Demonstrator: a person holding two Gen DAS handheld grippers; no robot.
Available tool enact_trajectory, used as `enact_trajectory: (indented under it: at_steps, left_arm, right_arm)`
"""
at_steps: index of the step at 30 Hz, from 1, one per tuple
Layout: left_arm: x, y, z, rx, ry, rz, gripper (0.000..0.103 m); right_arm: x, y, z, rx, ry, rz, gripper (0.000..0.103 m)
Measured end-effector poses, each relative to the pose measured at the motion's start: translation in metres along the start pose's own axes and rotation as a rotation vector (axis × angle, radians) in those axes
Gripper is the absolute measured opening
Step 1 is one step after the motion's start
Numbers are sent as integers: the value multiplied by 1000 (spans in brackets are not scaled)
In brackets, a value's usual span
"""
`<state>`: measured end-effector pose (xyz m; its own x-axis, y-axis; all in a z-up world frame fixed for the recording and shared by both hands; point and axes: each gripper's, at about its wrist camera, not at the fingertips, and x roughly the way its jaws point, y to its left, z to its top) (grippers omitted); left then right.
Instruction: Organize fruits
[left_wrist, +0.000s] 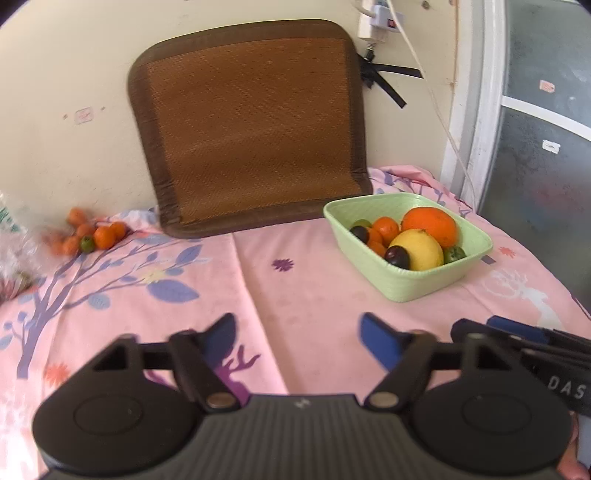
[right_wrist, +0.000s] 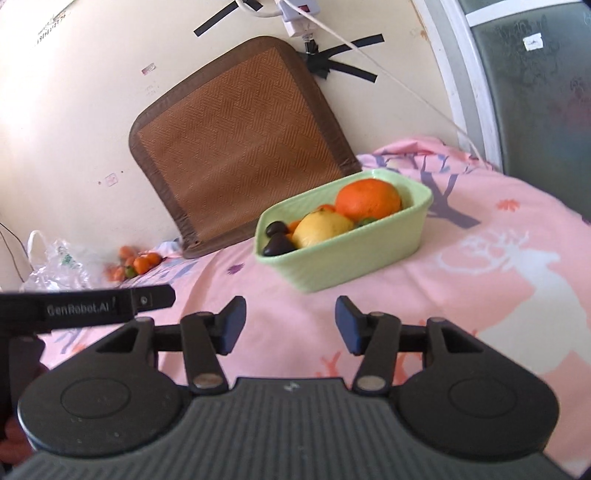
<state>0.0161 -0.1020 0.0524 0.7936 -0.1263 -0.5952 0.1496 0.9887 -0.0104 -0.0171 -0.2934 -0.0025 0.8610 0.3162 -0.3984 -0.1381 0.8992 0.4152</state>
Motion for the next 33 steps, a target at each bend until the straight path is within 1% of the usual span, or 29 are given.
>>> enact_trajectory:
  at_steps: [1,3,5,7,10,12,15,17,24,33]
  left_arm:
    - [-5,3,-4,-9,-14,12,96]
    - [-15,7,-10,-14,-33,43,99]
    - [-22,12,-15,-22,-41,54,103]
    - [-28,16,-20,-26,-45,67,103]
    - [-33,19,-27,-25,-36,81,103]
    - [-35,21,-31,-29,-22,76,103]
    - [-34,23,-36,-37,9,78,103]
    - [-35,24,-39,-42,7,94,103]
    - [-35,26,-39,-41,-2,179,103]
    - [-33,18,-39,21,-24,299,103]
  right_arm:
    - [-2,2,0,8,5,5,64]
    - [-7,6,-1,18,8,16,67]
    - [-12,12,-3,16,7,23,68]
    - [-16,17,-5,16,8,29,77]
    - [-19,22,-10,21,16,34,81]
    - [-20,24,-13,25,26,32,83]
    - [-18,25,-17,40,44,27,85]
    - [-17,24,-19,52,56,21,85]
    - [-20,21,-19,66,51,9,87]
    - [-17,15,-21,88,56,-11,87]
